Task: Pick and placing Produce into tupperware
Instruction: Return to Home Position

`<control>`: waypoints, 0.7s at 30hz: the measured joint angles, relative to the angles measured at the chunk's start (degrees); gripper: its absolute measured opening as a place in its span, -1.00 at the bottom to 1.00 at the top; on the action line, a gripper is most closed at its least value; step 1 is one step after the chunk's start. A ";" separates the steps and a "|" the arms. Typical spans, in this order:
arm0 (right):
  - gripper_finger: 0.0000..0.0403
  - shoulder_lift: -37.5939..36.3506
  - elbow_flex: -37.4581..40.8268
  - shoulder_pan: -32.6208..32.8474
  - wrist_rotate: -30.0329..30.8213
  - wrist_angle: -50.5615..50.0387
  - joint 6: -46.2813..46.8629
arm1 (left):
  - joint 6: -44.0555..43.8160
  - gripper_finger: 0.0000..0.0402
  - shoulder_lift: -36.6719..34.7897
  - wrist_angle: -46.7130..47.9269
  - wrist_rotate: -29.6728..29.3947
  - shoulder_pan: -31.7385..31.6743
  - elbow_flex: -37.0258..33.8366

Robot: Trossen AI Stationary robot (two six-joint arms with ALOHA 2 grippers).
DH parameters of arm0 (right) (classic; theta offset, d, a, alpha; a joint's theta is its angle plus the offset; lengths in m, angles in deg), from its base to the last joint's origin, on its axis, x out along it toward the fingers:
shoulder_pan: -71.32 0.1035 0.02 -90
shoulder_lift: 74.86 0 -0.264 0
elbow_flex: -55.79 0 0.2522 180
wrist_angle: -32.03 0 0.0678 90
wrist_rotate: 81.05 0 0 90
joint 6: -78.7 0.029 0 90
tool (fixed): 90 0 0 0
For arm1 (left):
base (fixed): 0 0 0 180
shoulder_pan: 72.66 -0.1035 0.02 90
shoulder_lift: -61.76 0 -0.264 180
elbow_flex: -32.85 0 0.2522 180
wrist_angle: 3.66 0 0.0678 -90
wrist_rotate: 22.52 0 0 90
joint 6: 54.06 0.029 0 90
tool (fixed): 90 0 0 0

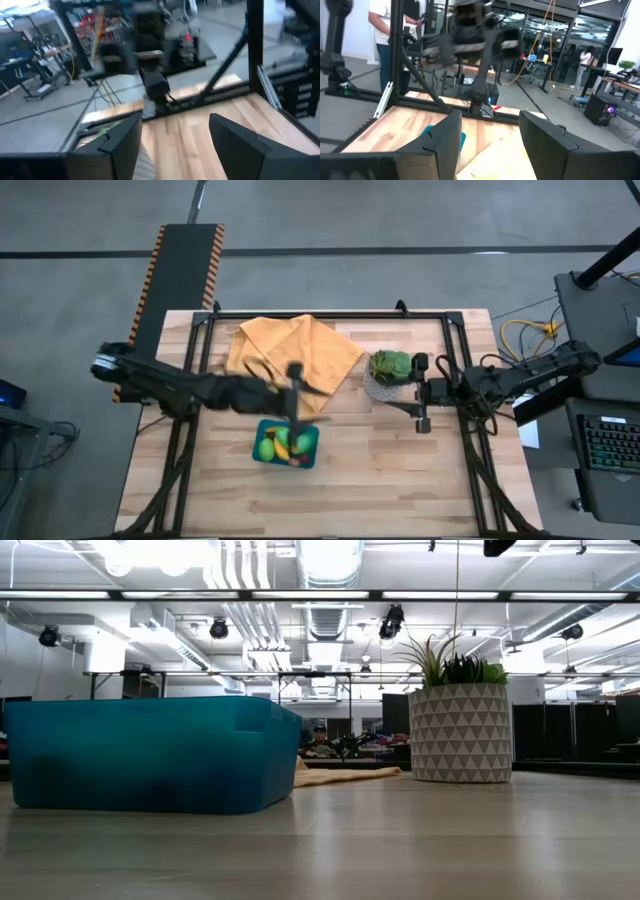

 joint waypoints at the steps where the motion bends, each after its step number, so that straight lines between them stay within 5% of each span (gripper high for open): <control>1: -0.05 -0.74 0.00 0.00 0.00 -1.25 0.07 | -0.02 0.07 -2.38 0.02 1.43 -1.13 -1.33; 16: -0.05 -17.05 1.82 -0.02 0.19 -20.64 0.90 | 3.04 -0.13 -39.76 1.60 -16.07 -4.14 -30.68; 21: -0.05 -25.41 5.76 -0.02 0.56 -20.51 -0.35 | 1.54 -0.24 -47.59 1.09 -15.06 -4.10 -36.73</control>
